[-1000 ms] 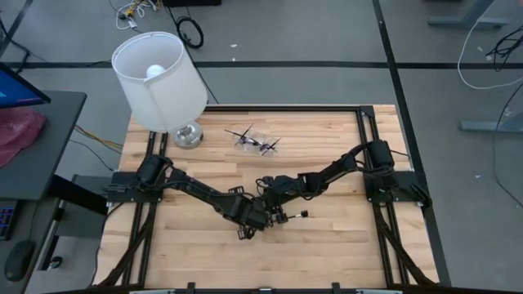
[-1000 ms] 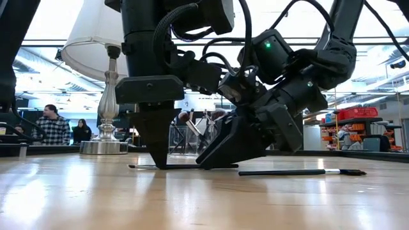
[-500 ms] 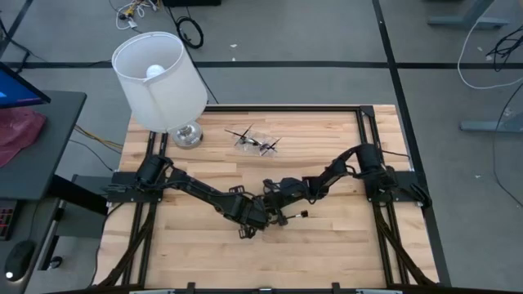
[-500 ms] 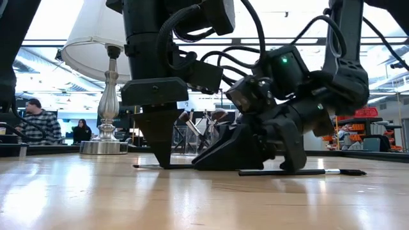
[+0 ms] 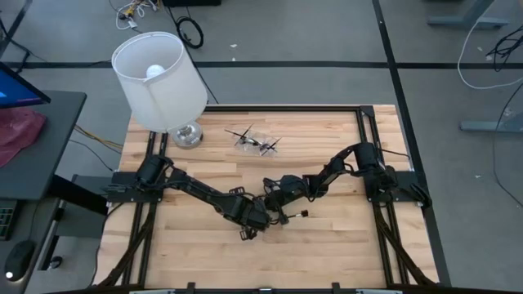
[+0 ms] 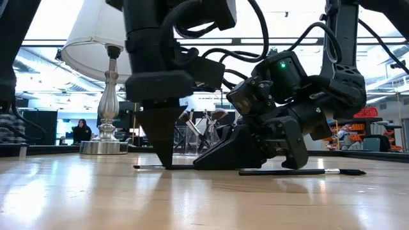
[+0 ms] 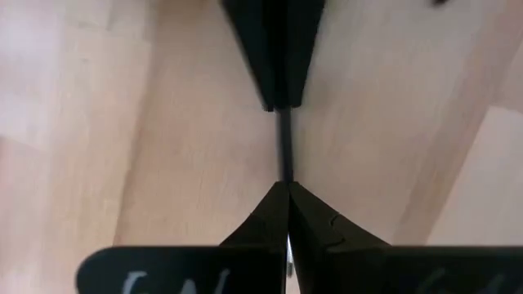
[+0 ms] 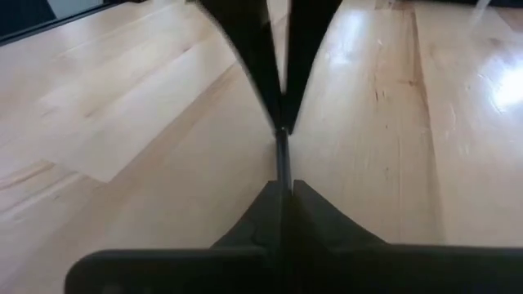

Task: Put items in baskets/containers
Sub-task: Put the black eyeshadow brush into the transparent organizer

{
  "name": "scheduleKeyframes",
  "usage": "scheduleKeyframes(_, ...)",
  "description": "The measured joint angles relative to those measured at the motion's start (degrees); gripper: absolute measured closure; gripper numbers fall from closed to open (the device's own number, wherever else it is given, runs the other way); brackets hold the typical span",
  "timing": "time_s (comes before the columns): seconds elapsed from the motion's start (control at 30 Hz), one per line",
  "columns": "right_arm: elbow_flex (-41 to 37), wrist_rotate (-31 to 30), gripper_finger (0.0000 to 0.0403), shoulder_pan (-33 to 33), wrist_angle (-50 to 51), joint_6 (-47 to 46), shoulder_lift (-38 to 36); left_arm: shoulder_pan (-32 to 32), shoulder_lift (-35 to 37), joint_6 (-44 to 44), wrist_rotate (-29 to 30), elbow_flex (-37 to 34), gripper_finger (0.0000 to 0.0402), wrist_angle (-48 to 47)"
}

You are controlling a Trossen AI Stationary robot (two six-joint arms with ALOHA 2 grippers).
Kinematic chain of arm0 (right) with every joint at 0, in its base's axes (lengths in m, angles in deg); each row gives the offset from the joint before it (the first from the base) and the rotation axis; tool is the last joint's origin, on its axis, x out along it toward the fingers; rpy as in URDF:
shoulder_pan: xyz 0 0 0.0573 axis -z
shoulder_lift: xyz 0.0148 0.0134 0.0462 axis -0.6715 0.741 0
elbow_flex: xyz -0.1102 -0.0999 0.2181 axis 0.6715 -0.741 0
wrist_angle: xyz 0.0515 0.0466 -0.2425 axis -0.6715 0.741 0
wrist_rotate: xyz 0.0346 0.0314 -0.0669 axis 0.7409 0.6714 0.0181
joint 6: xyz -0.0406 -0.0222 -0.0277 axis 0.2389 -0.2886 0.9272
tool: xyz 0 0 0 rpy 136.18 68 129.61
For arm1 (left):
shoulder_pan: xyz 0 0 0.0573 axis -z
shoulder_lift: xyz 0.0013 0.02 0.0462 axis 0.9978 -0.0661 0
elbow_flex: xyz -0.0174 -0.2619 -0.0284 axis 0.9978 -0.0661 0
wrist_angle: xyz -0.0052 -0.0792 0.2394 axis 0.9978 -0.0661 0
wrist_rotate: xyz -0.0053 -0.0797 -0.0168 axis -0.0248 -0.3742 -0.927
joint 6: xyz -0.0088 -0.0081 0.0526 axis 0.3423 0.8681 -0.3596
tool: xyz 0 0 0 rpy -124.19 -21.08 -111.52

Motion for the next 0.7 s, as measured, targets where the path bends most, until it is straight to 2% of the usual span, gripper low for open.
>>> scheduleKeyframes(0.13, -0.13, -1.11, 0.0393, 0.02, 1.75, -1.72, -1.65, 0.42, 0.0, 2.7, 2.63, 3.42, 0.0397, -4.65)
scheduleKeyframes(0.27, -0.34, -1.78, 0.0393, 0.14, 4.61, -2.88, -4.5, 1.74, 0.0, 5.01, 7.94, 10.42, 0.0397, -14.33)
scheduleKeyframes(0.4, -0.57, -4.33, 0.0395, 0.44, 13.12, -3.05, -10.0, 4.87, 0.0, 11.36, 20.54, 19.99, 0.0397, -28.88)
scheduleKeyframes(0.5, -0.69, -9.86, 0.0398, 0.44, 23.33, -3.01, -16.58, 8.67, 0.0, 19.22, 31.97, 27.72, 0.0397, -41.5)
scheduleKeyframes(0.57, -0.7, -12.19, 0.0398, 0.43, 29.01, -2.15, -22.26, 11.58, 0.6, 21.97, 39.14, 31.02, 0.0397, -42.39)
scheduleKeyframes(0.7, -0.59, -18.35, 0.0396, 0.09, 36.56, 2.31, -36.4, 16.79, 5.72, 19.3, 50.76, 33.81, 0.0397, -42.28)
